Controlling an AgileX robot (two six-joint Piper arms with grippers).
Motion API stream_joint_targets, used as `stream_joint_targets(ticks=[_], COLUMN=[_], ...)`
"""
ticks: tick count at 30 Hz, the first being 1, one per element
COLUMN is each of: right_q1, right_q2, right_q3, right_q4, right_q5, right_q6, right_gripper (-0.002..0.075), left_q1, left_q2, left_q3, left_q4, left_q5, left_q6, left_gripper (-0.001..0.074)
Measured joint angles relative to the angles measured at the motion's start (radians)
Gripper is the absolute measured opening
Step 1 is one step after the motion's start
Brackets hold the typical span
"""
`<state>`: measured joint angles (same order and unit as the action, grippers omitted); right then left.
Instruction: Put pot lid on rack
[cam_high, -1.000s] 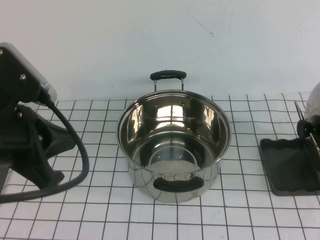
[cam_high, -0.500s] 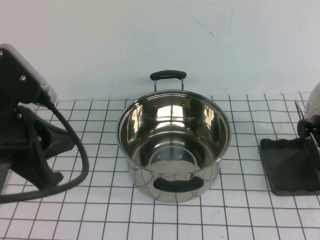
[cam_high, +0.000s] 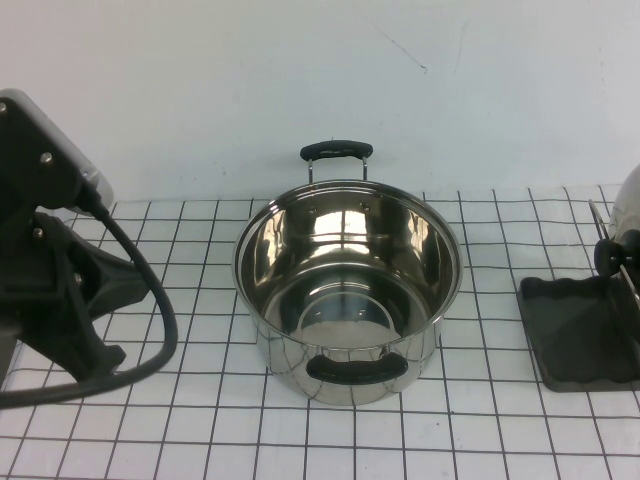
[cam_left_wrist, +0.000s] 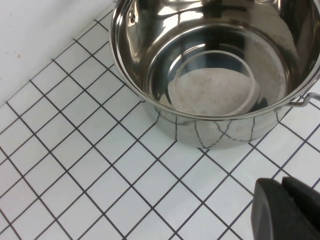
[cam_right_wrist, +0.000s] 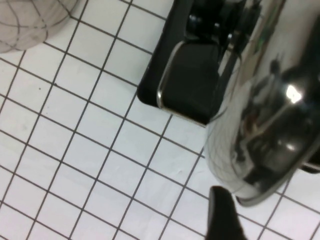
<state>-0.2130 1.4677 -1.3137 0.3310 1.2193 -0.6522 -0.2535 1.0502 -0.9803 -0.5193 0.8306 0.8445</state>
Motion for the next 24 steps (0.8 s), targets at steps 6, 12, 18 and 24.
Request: stream_joint_targets(ticks=[6,12,18,24], right_q1=[0.0,0.0,0.0,0.0], right_q2=[-0.114,-0.3,-0.531,-0.744], right_q3=[0.0,0.006,0.109,0.305], right_q4=[-0.007,0.03,0.1,0.131], right_q5=[0.006,-0.001,-0.078,-0.268], right_q6=[0.012,-0.03,-0.124,-0.152], right_gripper=[0.0398,0.0398,0.0302,0.0045], left_q1=[0.0,0.0,0.0,0.0], left_q2=[0.0,-0.007,-0.126,-0.417], left_q3=[0.0,0.017,0.171,0.376], left_q4=[0.014,0.066,0.03,-0.021], left_q5=[0.004,0.024,-0.056,-0.183], left_q6=[0.0,-0.041,-0.078,-0.146], left_gripper=[-0.0001,-0.0001,-0.0001,-0.0001])
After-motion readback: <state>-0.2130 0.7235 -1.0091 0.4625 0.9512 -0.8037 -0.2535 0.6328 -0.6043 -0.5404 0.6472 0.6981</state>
